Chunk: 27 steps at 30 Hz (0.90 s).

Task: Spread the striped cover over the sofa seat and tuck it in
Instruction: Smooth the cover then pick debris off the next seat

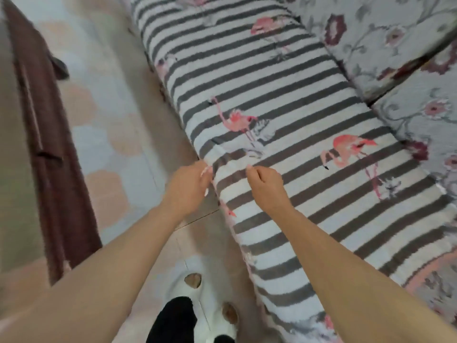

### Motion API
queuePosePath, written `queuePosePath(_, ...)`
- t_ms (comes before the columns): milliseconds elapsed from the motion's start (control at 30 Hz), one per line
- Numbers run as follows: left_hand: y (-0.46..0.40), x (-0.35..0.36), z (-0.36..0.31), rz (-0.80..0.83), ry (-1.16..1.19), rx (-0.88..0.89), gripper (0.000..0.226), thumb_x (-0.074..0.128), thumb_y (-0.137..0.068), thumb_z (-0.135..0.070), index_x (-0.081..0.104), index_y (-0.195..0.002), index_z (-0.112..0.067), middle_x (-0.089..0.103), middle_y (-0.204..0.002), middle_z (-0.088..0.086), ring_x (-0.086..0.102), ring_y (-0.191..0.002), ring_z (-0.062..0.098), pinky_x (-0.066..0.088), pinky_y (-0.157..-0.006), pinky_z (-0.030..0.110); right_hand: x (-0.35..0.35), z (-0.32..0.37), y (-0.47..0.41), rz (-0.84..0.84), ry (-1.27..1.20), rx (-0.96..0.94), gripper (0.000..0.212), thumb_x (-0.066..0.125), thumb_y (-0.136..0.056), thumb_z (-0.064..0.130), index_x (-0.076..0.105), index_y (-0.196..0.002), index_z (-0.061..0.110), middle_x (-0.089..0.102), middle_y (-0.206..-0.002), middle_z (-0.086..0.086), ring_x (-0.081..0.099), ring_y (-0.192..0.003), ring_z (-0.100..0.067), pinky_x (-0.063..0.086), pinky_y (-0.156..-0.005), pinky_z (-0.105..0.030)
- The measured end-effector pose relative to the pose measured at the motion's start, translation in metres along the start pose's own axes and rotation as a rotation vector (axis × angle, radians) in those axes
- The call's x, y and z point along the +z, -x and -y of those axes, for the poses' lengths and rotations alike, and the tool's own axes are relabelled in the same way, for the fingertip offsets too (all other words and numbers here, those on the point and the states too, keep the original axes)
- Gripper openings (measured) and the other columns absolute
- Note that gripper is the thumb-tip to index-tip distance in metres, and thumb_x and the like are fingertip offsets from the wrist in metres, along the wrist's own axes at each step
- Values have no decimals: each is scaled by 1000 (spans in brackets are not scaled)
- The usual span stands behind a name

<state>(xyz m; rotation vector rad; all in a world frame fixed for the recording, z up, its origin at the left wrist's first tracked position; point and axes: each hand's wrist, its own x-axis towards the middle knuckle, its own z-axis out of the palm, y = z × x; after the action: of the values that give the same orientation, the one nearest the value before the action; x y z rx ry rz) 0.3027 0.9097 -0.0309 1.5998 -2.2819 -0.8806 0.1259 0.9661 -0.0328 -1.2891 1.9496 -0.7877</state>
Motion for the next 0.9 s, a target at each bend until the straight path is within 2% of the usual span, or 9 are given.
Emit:
queuePosePath(67,28,-12,39,-36,37,-127,28,38,-99,-31,47,-82,-10,65,-77,14,62,-82,37,48,-75,43,34,18,4,90,7,-69,48,40,-98,24,26,-52,19,29,-45,8,28,-45,-8,24,-48,-25)
queuePosePath(167,86,-24,98,-82,89,-323,30,39,-98,-28,58,-95,-5,66,-87,20,60,-86,38,48,-81,45,94,42,26,281,38,-123,48,40,-99,22,25,-53,20,28,-50,4,28,-49,-13,22,-51,-30)
queuePosePath(300,185,-31,164,-121,84,-543,29,39,-97,-28,57,-94,-6,67,-87,18,61,-84,37,49,-75,41,185,66,74,561,125,-107,45,43,-98,19,31,-54,17,33,-54,0,30,-53,-14,19,-56,-33)
queuePosePath(400,251,-30,210,-157,144,-758,30,39,-97,-32,56,-90,-8,66,-86,15,61,-85,36,47,-72,38,252,74,116,752,93,19,35,44,-94,19,41,-58,17,40,-55,1,34,-50,-14,24,-47,-23)
queuePosePath(500,301,-23,248,-209,220,-917,30,42,-96,-30,59,-90,-6,66,-89,18,61,-87,37,46,-73,38,303,77,150,830,53,151,30,43,-89,19,44,-59,18,42,-54,2,33,-39,-11,23,-39,-16)
queuePosePath(633,360,-7,292,-226,341,-1091,26,42,-97,-20,61,-94,-2,65,-99,21,61,-92,38,46,-76,38,363,74,196,918,91,258,27,38,-95,22,52,-74,12,49,-68,-12,41,-48,-20,31,-42,-23)
queuePosePath(767,398,9,340,-265,477,-1201,25,42,-95,-18,60,-97,0,64,-102,24,60,-94,40,51,-80,41,418,73,232,956,96,338,26,37,-99,28,53,-94,9,56,-79,-12,52,-53,-16,44,-41,-22)
queuePosePath(900,411,24,380,-315,696,-1243,31,41,-97,-24,55,-111,-1,60,-113,24,58,-103,41,52,-90,49,470,73,251,891,12,500,24,37,-100,32,51,-102,13,57,-93,-12,57,-68,-19,57,-58,-33)
